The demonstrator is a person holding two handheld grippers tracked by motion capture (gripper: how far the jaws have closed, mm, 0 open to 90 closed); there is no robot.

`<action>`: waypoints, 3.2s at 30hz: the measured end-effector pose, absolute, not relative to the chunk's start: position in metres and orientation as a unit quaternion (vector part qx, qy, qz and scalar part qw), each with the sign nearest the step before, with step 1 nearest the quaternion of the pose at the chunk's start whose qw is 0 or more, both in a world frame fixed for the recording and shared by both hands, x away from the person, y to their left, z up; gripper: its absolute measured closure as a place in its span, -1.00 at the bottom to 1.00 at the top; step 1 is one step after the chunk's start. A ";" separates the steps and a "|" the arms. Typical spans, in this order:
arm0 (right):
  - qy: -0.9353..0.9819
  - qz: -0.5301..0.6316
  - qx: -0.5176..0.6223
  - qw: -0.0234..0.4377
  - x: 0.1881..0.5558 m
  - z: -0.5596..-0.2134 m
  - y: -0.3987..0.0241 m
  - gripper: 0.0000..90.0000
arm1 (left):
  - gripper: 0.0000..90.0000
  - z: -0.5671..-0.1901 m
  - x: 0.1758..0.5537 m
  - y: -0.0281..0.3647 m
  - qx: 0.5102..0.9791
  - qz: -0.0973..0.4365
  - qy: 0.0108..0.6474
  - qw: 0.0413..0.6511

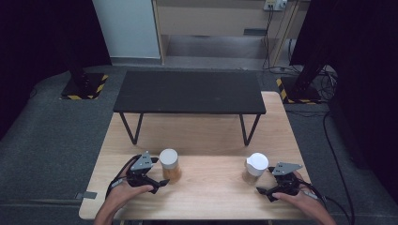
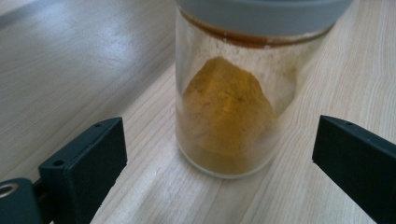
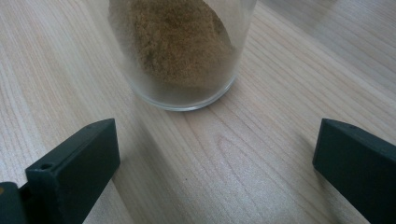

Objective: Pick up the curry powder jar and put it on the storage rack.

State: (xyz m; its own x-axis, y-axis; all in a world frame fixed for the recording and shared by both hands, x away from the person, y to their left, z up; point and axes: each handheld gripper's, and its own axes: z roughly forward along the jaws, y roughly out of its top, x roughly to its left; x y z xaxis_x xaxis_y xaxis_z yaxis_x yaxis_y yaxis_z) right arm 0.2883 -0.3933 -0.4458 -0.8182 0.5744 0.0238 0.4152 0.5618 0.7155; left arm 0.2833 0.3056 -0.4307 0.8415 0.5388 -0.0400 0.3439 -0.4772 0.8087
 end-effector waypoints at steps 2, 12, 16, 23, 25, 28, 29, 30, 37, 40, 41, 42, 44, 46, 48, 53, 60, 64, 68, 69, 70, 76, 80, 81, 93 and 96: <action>0.877 0.374 0.282 0.107 0.288 -0.446 -0.393 -0.97 | -0.95 -0.430 0.283 0.305 0.850 0.111 0.258 0.445; 0.877 0.374 0.282 0.107 0.288 -0.446 -0.393 -0.97 | -0.95 -0.431 0.283 0.297 0.843 0.117 0.255 0.460; 0.877 0.373 0.283 0.107 0.288 -0.446 -0.393 -0.97 | -0.96 -0.431 0.282 0.295 0.837 0.117 0.256 0.469; 0.877 0.373 0.284 0.107 0.288 -0.446 -0.393 -0.97 | -0.96 -0.431 0.280 0.293 0.828 0.124 0.260 0.480; 0.877 0.373 0.284 0.107 0.287 -0.446 -0.393 -0.97 | -0.95 -0.430 0.280 0.290 0.827 0.127 0.261 0.481; 0.877 0.373 0.284 0.107 0.287 -0.446 -0.393 -0.97 | -0.95 -0.430 0.280 0.288 0.825 0.128 0.262 0.484; 0.877 0.373 0.284 0.107 0.287 -0.446 -0.393 -0.97 | -0.94 -0.430 0.280 0.287 0.824 0.128 0.263 0.485; 0.877 0.373 0.285 0.107 0.287 -0.446 -0.393 -0.97 | -0.94 -0.430 0.280 0.286 0.823 0.129 0.264 0.486; 0.877 0.373 0.284 0.107 0.287 -0.446 -0.393 -0.97 | -0.89 -0.430 0.279 0.283 0.817 0.131 0.268 0.493; 0.876 0.373 0.285 0.107 0.287 -0.446 -0.393 -0.97 | -0.86 -0.431 0.278 0.283 0.814 0.134 0.268 0.498; 0.876 0.373 0.285 0.107 0.287 -0.446 -0.393 -0.97 | -0.84 -0.431 0.278 0.283 0.812 0.135 0.268 0.500; 0.876 0.373 0.285 0.107 0.287 -0.446 -0.393 -0.97 | -0.83 -0.431 0.278 0.284 0.812 0.136 0.268 0.501; 0.876 0.373 0.285 0.107 0.287 -0.446 -0.393 -0.97 | -0.79 -0.431 0.277 0.284 0.809 0.138 0.268 0.505; 0.876 0.373 0.285 0.107 0.287 -0.446 -0.393 -0.97 | -0.75 -0.432 0.276 0.285 0.805 0.140 0.268 0.510; 0.876 0.373 0.285 0.107 0.287 -0.446 -0.393 -0.97 | -0.70 -0.432 0.276 0.287 0.801 0.140 0.269 0.516; 0.876 0.373 0.285 0.107 0.287 -0.446 -0.393 -0.97 | -0.49 -0.434 0.275 0.291 0.793 0.140 0.268 0.528; 0.876 0.373 0.285 0.107 0.287 -0.446 -0.393 -0.97 | -0.27 -0.432 0.276 0.292 0.795 0.136 0.263 0.530; 0.876 0.373 0.286 0.107 0.287 -0.446 -0.393 -0.97 | -0.26 -0.430 0.276 0.292 0.797 0.138 0.260 0.527; 0.876 0.373 0.285 0.107 0.287 -0.446 -0.393 -0.97 | -0.26 -0.427 0.274 0.292 0.802 0.146 0.252 0.522; 0.876 0.373 0.285 0.107 0.287 -0.446 -0.393 -0.97 | -0.26 -0.426 0.274 0.293 0.801 0.143 0.251 0.525; 0.876 0.373 0.285 0.107 0.287 -0.446 -0.393 -0.97 | -0.26 -0.426 0.274 0.295 0.800 0.141 0.249 0.527; 0.876 0.373 0.285 0.107 0.287 -0.446 -0.393 -0.97 | -0.26 -0.420 0.272 0.302 0.802 0.137 0.232 0.533; 0.876 0.373 0.285 0.107 0.287 -0.446 -0.393 -0.97 | -0.26 -0.414 0.270 0.305 0.804 0.141 0.221 0.534; 0.876 0.373 0.285 0.107 0.287 -0.446 -0.393 -0.97 | -0.26 -0.414 0.270 0.306 0.803 0.141 0.219 0.536; 0.876 0.373 0.286 0.107 0.287 -0.446 -0.393 -0.97 | -0.26 -0.407 0.274 0.310 0.815 0.123 0.184 0.536; 0.876 0.373 0.285 0.107 0.287 -0.446 -0.393 -0.97 | -0.26 -0.405 0.274 0.309 0.818 0.122 0.180 0.533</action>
State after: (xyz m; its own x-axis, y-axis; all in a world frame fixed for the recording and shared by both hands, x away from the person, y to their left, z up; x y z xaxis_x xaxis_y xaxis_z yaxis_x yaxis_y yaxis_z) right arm 0.2869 -0.3927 -0.4457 -0.8141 0.5802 0.0253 0.4202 0.5584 0.7153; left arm 0.2744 0.3093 -0.4052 0.9057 0.4239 0.0074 0.1642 -0.3668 0.9157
